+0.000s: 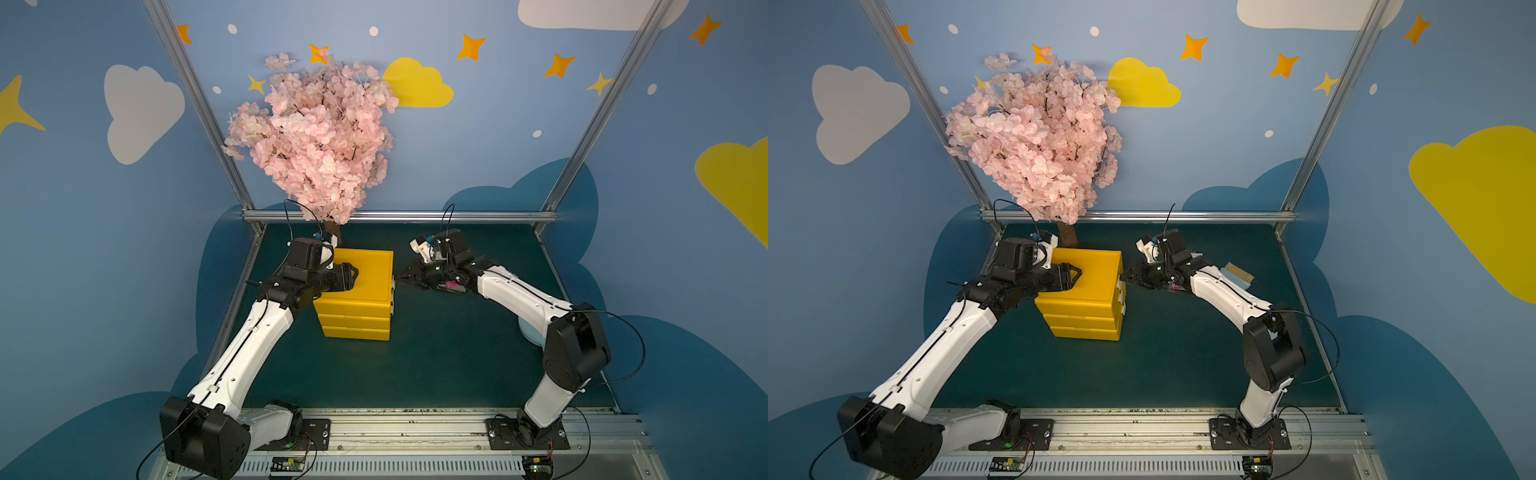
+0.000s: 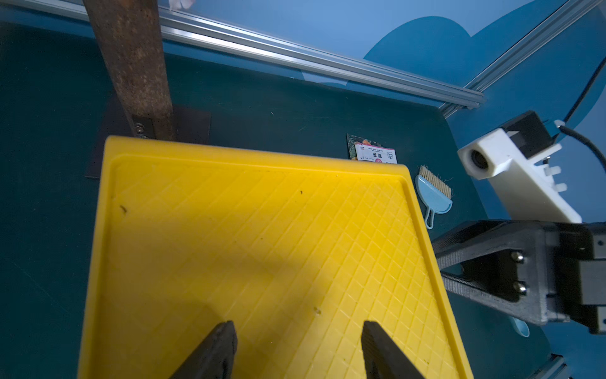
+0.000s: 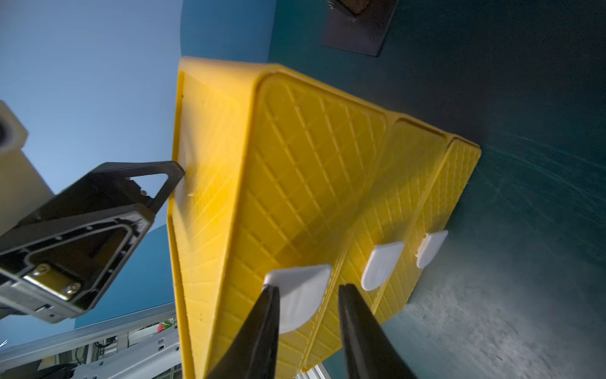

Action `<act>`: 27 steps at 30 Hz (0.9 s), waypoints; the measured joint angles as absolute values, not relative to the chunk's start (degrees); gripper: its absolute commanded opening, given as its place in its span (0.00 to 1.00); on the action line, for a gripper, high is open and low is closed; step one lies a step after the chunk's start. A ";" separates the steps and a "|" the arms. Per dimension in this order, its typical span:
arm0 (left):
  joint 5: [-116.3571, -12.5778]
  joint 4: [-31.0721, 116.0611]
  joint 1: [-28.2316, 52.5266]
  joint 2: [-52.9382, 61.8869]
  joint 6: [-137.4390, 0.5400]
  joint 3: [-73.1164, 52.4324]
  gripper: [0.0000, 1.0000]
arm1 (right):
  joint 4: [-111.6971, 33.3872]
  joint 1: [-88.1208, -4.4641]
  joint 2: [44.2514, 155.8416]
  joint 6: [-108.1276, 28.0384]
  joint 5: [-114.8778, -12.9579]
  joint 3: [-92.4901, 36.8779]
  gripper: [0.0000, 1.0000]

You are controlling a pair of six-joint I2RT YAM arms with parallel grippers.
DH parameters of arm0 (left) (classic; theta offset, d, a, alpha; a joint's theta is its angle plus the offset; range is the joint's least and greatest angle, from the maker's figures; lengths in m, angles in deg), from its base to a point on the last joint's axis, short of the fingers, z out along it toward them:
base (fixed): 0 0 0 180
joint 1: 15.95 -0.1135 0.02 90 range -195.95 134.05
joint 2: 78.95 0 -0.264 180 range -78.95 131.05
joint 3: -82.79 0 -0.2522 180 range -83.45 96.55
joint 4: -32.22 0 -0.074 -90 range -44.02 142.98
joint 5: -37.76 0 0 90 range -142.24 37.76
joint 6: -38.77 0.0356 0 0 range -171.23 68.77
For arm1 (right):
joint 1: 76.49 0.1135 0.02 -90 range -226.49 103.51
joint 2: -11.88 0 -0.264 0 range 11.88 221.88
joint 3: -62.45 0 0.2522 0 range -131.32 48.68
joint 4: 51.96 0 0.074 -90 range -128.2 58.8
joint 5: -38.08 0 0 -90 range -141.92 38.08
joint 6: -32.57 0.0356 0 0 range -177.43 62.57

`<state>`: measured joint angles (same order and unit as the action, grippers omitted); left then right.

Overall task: Take the seed bags out of the drawer
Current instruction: Close the drawer in the storage box, then open the drawer in the storage box.

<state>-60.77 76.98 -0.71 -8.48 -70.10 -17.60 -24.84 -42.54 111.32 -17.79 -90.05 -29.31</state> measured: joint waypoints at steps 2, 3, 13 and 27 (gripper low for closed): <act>-60.64 76.89 -0.64 -8.52 -70.10 -17.67 0.66 | -26.54 -42.71 111.15 -17.14 -90.44 -27.65 0.37; -60.60 76.83 -0.60 -8.56 -70.12 -17.73 0.66 | -27.26 -42.87 110.95 -16.90 -90.49 -26.58 0.37; -60.16 77.05 -0.23 -9.24 -70.61 -18.08 0.66 | -34.50 -45.12 107.87 -12.28 -90.46 -12.48 0.43; -59.96 77.85 0.23 -9.72 -70.80 -18.24 0.67 | -46.78 -44.14 112.15 -6.10 -92.12 -11.15 0.55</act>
<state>-59.96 77.85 0.23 -9.72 -70.80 -18.24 -46.78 -44.14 112.15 -6.10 -92.12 -11.15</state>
